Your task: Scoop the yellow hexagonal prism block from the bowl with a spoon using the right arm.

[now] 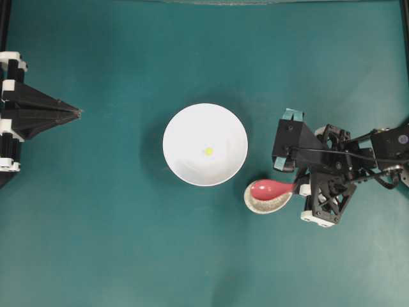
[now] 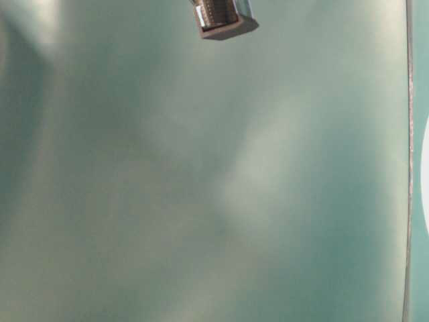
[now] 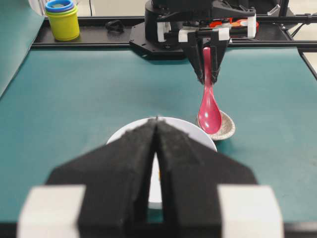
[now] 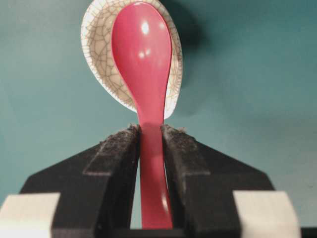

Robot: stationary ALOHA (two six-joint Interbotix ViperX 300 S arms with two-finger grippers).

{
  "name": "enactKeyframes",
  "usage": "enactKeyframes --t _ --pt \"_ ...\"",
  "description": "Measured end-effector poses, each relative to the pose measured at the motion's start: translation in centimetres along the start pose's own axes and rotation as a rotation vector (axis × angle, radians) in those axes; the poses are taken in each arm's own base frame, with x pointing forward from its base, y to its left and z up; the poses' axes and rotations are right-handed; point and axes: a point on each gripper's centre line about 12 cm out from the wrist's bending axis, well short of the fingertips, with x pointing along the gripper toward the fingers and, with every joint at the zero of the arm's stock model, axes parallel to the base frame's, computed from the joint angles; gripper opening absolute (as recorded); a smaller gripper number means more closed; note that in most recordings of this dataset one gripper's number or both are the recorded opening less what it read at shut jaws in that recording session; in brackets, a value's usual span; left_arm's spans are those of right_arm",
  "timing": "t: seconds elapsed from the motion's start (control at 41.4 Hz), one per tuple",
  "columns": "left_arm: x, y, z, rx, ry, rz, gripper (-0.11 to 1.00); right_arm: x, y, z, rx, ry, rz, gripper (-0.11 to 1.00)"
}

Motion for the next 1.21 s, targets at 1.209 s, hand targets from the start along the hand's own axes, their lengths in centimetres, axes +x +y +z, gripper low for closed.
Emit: enactKeyframes --t 1.209 --pt "0.2 0.0 0.1 0.000 -0.015 0.000 0.01 -1.4 -0.5 0.5 -0.124 -0.303 0.067 0.47"
